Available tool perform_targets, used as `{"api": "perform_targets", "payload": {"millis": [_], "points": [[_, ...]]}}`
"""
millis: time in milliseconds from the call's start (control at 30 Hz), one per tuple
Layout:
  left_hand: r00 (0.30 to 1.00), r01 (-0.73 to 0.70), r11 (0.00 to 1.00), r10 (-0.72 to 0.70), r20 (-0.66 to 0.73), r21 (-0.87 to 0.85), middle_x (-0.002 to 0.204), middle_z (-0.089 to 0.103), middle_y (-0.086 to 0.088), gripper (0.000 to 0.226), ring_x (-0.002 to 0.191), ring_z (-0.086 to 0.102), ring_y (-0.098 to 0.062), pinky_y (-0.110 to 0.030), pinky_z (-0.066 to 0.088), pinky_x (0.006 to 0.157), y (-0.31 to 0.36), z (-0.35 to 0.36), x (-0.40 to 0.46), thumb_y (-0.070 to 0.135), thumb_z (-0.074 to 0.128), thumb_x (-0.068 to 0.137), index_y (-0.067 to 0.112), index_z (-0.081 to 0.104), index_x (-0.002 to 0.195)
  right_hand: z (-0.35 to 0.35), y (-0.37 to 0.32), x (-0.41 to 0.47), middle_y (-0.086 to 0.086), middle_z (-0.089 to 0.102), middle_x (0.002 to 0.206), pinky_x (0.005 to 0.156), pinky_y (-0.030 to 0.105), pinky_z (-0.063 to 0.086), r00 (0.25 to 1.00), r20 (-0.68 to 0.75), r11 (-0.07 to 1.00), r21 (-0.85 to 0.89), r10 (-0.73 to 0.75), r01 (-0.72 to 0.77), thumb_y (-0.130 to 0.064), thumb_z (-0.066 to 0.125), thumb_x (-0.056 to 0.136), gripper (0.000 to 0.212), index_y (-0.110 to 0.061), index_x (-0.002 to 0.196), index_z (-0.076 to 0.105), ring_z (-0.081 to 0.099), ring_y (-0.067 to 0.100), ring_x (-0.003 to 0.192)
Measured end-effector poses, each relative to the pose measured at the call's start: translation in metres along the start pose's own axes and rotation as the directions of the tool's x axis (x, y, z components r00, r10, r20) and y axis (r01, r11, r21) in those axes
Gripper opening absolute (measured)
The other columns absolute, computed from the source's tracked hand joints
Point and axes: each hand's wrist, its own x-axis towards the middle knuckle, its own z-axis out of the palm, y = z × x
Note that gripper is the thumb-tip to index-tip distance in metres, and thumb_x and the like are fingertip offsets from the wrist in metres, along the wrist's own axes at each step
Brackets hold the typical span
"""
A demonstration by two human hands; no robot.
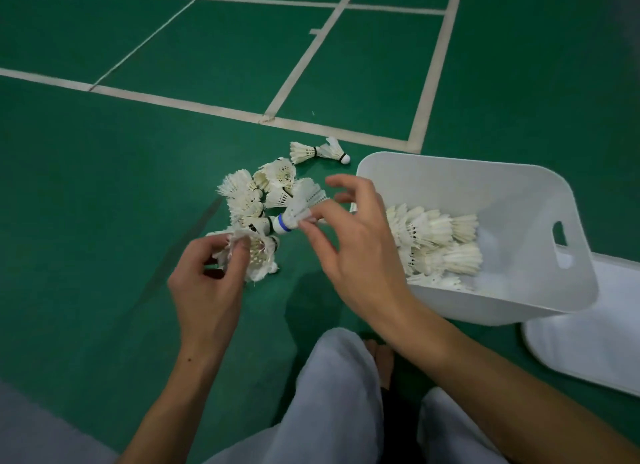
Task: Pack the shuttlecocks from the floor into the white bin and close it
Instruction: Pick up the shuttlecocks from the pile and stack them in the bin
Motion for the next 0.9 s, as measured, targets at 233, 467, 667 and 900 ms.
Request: {"api": "perform_targets", "payload": {"millis": [233,467,667,900], "points": [[0.96,-0.213,0.973,0.226,0.166,-0.094,0.088,0.073,-0.003,0.01,0.078,0.068,-0.023,-0.041,0.055,0.063,0.058,0.045,0.008,0.023,0.078,0.096,0.013,0.077,0.095,-0.086,0.055,-0.006,-0.01,0.068,0.09,0.078,0.043,0.054,0.943,-0.224,0.969,0.061,0.247,-0.239,-0.032,0.066,0.101,0.013,-0.021,0.095,0.069,0.065,0.016,0.088],[0.818,-0.416,0.894,0.448,0.361,-0.166,0.089,0.073,0.01,0.002,0.082,0.068,-0.007,-0.029,0.053,0.066,0.101,0.118,0.015,0.02,0.08,0.094,0.018,0.079,0.095,-0.136,0.126,-0.025,-0.012,0.071,0.079,0.072,0.042,0.059,0.814,-0.238,0.831,-0.042,0.53,-0.554,-0.035,0.066,0.098,0.013,-0.023,0.094,0.069,0.069,0.014,0.073],[0.654,-0.556,0.83,0.465,0.597,-0.037,0.095,0.075,0.011,0.02,0.081,0.068,-0.014,-0.042,0.058,0.069,0.103,0.174,0.023,0.043,0.071,0.096,0.026,0.079,0.1,-0.133,0.172,-0.013,-0.001,0.067,0.071,0.057,0.036,0.051,0.775,-0.129,0.705,-0.343,0.619,-0.621,-0.027,0.058,0.101,0.019,-0.017,0.088,0.067,0.062,0.021,0.064],[0.614,-0.591,0.784,0.285,0.736,0.19,0.099,0.072,0.016,0.017,0.087,0.067,-0.014,-0.037,0.056,0.068,0.096,0.202,0.025,0.048,0.069,0.097,0.036,0.077,0.105,-0.105,0.209,0.01,0.009,0.073,0.077,0.076,0.046,0.063,0.641,0.087,0.644,-0.2,0.762,-0.738,-0.021,0.065,0.099,0.019,-0.012,0.085,0.073,0.071,0.027,0.072]]}}
